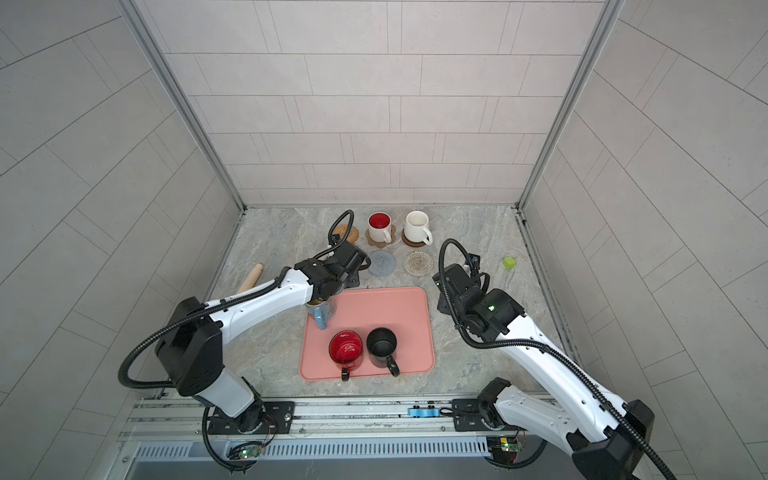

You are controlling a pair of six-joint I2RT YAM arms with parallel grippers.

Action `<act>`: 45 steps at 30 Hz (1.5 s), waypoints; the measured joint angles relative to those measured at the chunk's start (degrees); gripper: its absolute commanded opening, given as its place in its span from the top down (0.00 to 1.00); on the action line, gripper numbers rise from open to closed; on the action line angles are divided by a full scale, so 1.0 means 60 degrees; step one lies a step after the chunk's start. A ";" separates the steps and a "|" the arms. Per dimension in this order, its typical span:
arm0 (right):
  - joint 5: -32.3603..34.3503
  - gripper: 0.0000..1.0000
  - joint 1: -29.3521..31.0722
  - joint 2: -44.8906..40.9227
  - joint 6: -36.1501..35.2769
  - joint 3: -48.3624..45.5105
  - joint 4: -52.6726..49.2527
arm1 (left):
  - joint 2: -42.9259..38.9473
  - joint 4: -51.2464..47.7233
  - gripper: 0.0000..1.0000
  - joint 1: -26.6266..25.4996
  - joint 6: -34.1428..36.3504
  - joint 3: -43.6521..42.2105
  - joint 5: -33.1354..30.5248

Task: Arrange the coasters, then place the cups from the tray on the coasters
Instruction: 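Carry the black mug with the left gripper toward the rattan coaster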

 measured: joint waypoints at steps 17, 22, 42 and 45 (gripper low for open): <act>0.0131 0.32 -0.0277 0.0233 -0.0058 0.0055 0.0000 | 0.2153 0.0259 1.00 0.1246 0.0568 0.2025 0.0226; 0.0113 0.32 -0.0528 0.0321 -0.0186 0.0062 0.0015 | 0.2696 0.0306 1.00 0.1472 0.0743 0.2750 0.0266; -0.0452 0.32 -0.1395 0.1275 -0.0790 0.0437 0.0270 | 0.4707 -0.0098 1.00 0.2120 0.0987 0.5337 0.0248; -0.0525 0.32 -0.1450 0.1406 -0.0809 0.0437 0.0313 | 0.4921 -0.0131 1.00 0.2193 0.0984 0.5577 0.0248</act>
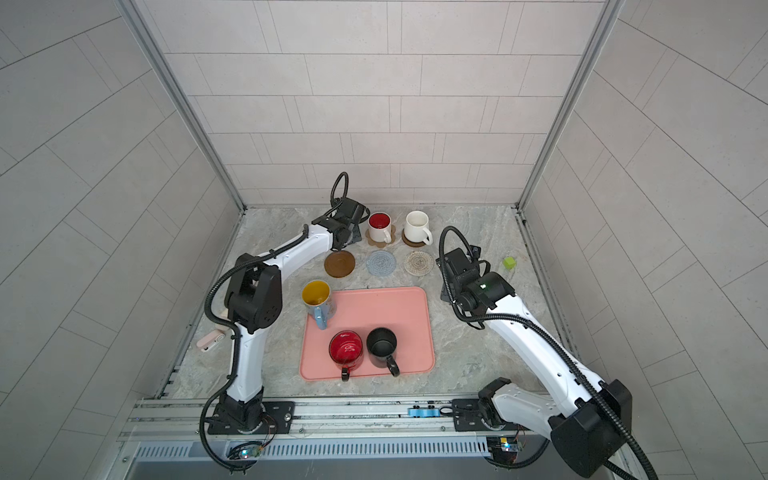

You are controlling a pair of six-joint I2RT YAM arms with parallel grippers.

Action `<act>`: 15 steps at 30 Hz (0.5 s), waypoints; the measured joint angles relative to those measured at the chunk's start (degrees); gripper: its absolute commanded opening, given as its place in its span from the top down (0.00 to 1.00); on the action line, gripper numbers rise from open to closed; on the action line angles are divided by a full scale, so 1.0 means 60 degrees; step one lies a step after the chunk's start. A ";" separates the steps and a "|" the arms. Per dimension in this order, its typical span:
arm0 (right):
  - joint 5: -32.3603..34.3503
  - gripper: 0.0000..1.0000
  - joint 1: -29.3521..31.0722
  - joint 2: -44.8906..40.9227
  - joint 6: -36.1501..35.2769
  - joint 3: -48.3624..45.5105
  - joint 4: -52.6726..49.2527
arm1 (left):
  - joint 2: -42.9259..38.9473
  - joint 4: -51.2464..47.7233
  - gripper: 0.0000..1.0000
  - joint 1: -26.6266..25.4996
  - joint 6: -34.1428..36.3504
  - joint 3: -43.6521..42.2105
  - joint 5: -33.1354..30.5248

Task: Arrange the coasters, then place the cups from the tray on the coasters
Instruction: 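Carry the black mug with the left gripper toward the rattan coaster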

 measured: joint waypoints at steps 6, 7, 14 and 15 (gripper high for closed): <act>-0.0098 0.32 -0.0062 0.0251 -0.0062 0.0135 0.0000 | 0.0328 -0.0051 1.00 0.0168 -0.0004 0.0423 0.0004; -0.0109 0.32 -0.0069 0.0266 -0.0073 0.0157 0.0000 | 0.0372 -0.0051 1.00 0.0189 -0.0004 0.0477 0.0004; -0.0149 0.32 -0.0160 0.0324 -0.0142 0.0160 0.0000 | 0.0572 -0.0066 1.00 0.0310 -0.0036 0.0721 0.0000; -0.0153 0.32 -0.0171 0.0342 -0.0146 0.0160 -0.0004 | 0.0586 -0.0066 1.00 0.0321 -0.0040 0.0721 0.0007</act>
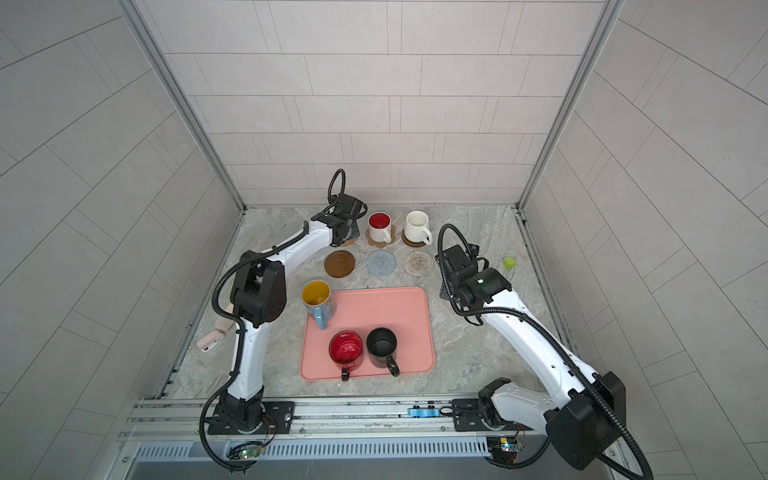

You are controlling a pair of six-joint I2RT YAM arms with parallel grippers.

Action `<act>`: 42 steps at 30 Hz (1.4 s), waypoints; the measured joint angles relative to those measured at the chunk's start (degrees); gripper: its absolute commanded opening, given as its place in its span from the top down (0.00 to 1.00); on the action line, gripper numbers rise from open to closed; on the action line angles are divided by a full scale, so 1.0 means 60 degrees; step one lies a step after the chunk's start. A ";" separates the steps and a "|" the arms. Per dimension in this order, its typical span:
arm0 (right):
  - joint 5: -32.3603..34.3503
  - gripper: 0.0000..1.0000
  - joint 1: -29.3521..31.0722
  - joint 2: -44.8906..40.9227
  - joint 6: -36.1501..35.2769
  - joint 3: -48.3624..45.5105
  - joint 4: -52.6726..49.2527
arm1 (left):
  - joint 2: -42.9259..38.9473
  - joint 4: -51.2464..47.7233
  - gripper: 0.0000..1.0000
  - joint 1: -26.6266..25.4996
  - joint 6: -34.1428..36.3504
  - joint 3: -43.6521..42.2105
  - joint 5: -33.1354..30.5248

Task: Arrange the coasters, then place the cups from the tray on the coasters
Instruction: 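Carry the black mug with the left gripper toward the rattan coaster, then lower the black mug onto the rattan coaster with the left gripper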

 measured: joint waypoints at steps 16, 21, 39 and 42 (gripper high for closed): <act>-0.0131 0.32 -0.0055 0.0171 -0.0022 0.0000 0.0000 | 0.0433 0.0036 1.00 0.0040 -0.0036 0.0146 0.0153; -0.0149 0.32 -0.0066 0.0186 -0.0022 0.0000 0.0000 | 0.0441 0.0069 1.00 0.0040 -0.0051 0.0146 0.0193; -0.0171 0.32 -0.0127 0.0182 -0.0022 0.0000 -0.0007 | 0.0452 0.0127 0.84 0.0040 -0.0324 0.0146 0.0306; -0.0171 0.32 -0.0131 0.0168 -0.0022 0.0000 -0.0007 | 0.0452 0.0168 0.79 0.0040 -0.0357 0.0146 0.0346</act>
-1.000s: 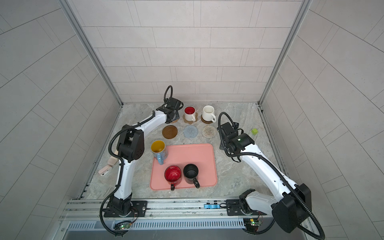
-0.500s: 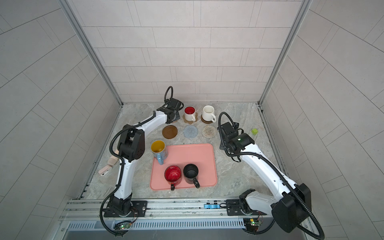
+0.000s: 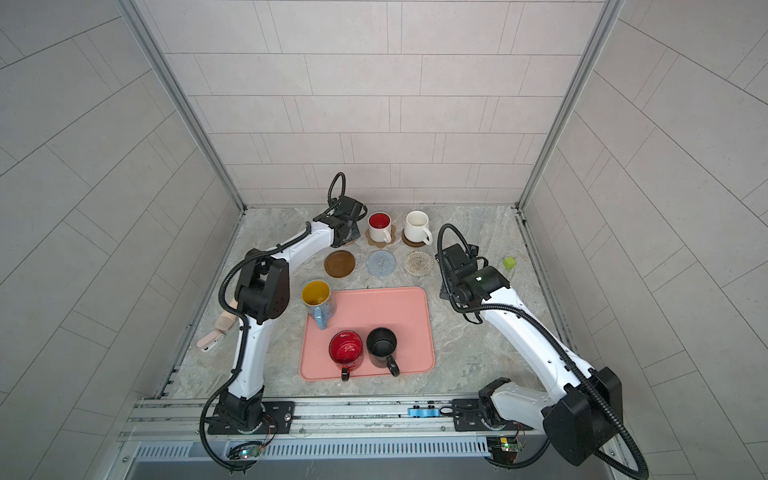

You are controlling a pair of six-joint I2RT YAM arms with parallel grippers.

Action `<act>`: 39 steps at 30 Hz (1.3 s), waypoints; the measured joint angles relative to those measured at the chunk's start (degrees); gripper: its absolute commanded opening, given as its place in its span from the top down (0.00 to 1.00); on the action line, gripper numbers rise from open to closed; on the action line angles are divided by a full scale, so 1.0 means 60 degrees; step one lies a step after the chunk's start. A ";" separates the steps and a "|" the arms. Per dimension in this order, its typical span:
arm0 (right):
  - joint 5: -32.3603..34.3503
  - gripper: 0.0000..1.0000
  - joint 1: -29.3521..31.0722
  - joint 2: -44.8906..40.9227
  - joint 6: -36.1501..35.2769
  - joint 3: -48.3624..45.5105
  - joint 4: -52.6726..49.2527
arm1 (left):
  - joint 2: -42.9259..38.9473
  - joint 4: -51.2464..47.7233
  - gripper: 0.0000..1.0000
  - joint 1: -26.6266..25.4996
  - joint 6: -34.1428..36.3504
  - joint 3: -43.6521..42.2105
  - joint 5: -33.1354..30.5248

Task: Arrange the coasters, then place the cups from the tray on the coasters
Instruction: 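Lower the black mug onto the rattan coaster with the left gripper, then open the left gripper and raise it off the black mug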

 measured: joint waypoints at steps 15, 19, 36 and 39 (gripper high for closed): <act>0.0004 0.32 0.0000 -0.0448 0.0040 -0.0040 -0.0073 | 0.0000 0.0331 0.64 -0.0004 -0.0346 0.0102 0.0259; 0.0004 0.32 0.0000 -0.0550 0.0055 -0.0091 -0.0076 | 0.0000 0.0372 0.59 -0.0004 -0.0437 0.0102 0.0324; 0.0004 0.32 0.0000 -0.0729 0.0189 -0.0255 -0.0106 | -0.0036 0.0608 0.55 -0.0015 -0.0783 0.0044 0.0769; 0.0004 0.32 0.0000 -0.0732 0.0189 -0.0280 -0.0106 | -0.0036 0.0648 0.55 -0.0022 -0.0790 0.0044 0.0860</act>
